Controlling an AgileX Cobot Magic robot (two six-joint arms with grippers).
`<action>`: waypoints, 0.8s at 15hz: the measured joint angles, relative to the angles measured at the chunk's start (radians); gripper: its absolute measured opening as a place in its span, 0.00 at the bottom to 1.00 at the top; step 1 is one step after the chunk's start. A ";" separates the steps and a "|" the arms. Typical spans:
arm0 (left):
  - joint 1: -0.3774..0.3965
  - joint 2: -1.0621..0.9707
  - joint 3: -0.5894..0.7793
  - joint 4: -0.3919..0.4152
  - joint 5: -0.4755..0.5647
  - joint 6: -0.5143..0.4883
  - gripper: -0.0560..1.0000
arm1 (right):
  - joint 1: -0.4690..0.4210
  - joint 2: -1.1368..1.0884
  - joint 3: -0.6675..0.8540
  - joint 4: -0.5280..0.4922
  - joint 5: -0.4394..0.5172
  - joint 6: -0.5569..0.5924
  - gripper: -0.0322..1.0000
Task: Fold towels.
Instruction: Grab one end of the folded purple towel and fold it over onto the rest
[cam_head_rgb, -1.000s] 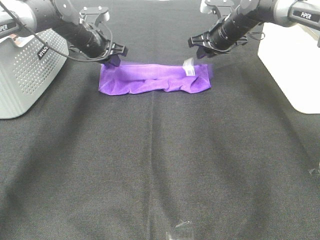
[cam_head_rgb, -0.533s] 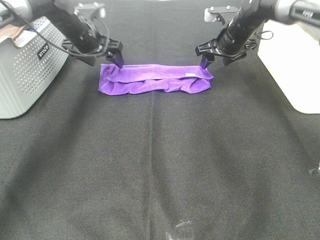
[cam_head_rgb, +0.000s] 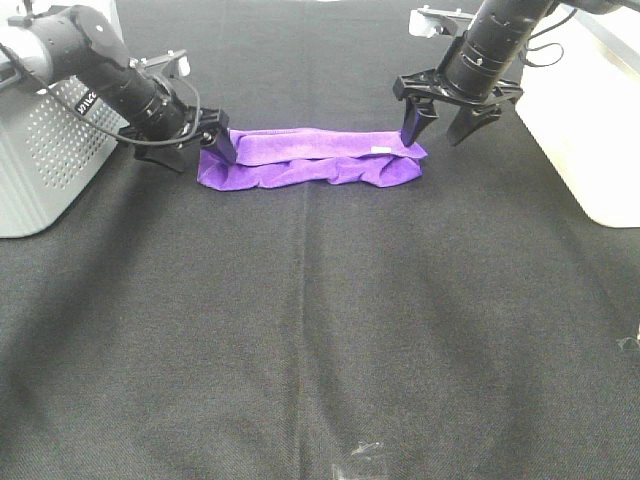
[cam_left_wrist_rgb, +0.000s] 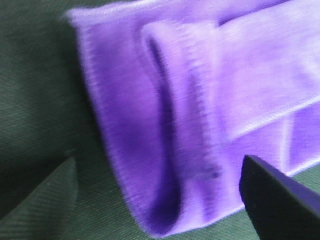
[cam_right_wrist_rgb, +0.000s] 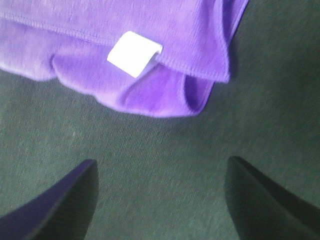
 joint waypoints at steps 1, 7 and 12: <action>0.002 0.010 -0.007 -0.037 -0.003 0.019 0.82 | 0.000 0.000 0.000 0.002 0.009 0.000 0.71; -0.037 0.027 -0.013 -0.109 -0.026 0.045 0.76 | 0.000 0.000 0.000 0.043 0.027 0.000 0.71; -0.089 0.040 -0.014 -0.088 -0.060 0.052 0.46 | 0.000 0.000 0.000 0.047 0.068 0.000 0.71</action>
